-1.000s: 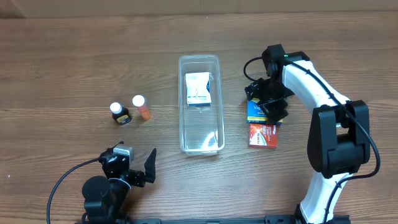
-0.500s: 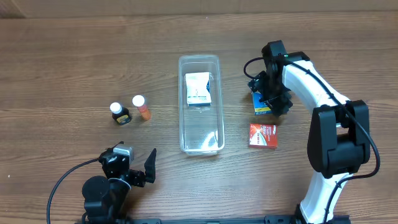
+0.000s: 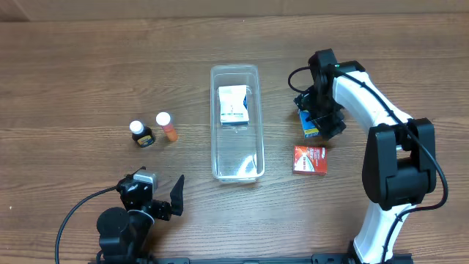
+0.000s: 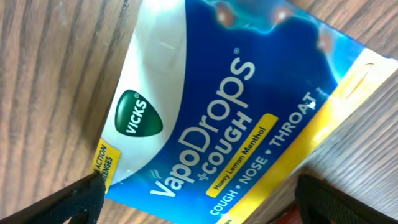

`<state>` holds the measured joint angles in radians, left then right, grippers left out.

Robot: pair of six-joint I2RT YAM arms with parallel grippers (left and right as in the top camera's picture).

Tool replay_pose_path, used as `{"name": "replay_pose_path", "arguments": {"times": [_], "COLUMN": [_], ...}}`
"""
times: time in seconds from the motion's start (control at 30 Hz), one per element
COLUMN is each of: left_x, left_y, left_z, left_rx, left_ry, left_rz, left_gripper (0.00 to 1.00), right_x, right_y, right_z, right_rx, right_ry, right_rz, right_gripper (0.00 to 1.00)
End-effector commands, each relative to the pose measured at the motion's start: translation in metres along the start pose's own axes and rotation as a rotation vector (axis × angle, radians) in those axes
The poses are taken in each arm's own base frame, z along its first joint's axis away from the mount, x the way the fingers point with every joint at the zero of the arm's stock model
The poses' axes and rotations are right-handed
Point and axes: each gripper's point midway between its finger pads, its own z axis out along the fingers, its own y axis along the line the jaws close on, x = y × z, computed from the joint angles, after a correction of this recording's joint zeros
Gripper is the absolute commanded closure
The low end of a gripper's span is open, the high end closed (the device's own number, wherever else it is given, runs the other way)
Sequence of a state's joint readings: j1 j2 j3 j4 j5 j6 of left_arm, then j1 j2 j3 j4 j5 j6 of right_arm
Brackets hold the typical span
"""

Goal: Pack container
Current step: 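Grasp the blue VapoDrops box with the right gripper and lift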

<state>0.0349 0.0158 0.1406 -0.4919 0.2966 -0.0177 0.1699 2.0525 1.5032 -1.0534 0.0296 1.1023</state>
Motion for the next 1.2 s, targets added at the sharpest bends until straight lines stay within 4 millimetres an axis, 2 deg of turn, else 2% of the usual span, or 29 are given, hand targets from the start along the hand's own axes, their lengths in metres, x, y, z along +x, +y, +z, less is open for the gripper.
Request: {"name": "replay_pose_path", "arguments": {"times": [0.0,0.27,0.5,0.73,0.87,0.93,1.03,1.17], "left_x": [-0.001,-0.001,-0.001,-0.001,-0.001,-0.001,-0.001,-0.001], "left_y": [0.0,0.0,-0.001,-0.001,-0.001,0.0,-0.001,-0.001], "left_z": [0.0,0.0,0.0,0.0,0.0,0.0,0.0,0.0], "left_rx": [0.004,0.004,0.004,0.004,0.004,0.004,0.004,0.004], "left_ry": [-0.009,-0.009,-0.01,-0.01,-0.01,-0.009,-0.01,-0.01], "left_rz": [0.016,0.017,0.016,0.016,0.016,0.016,0.016,0.016], "left_gripper": [0.0,0.0,0.0,0.0,0.0,0.0,0.0,0.0], "right_x": [0.004,0.003,-0.009,-0.011,-0.018,-0.022,-0.025,-0.027], "right_y": [0.009,0.013,0.005,-0.006,-0.008,-0.011,-0.012,-0.007], "right_z": [0.002,0.002,0.004,0.022,0.023,0.023,0.022,0.013], "right_rx": [-0.043,-0.061,-0.043,0.01,0.016,0.031,0.039,0.025], "right_ry": [0.04,0.043,0.034,0.049,0.008,-0.015,-0.029,-0.035], "right_rz": [0.114,0.165,0.239,0.254,0.172,0.12,0.028,-0.146], "right_gripper": [0.0,0.0,0.0,0.0,0.0,0.08,0.11,0.18]}}
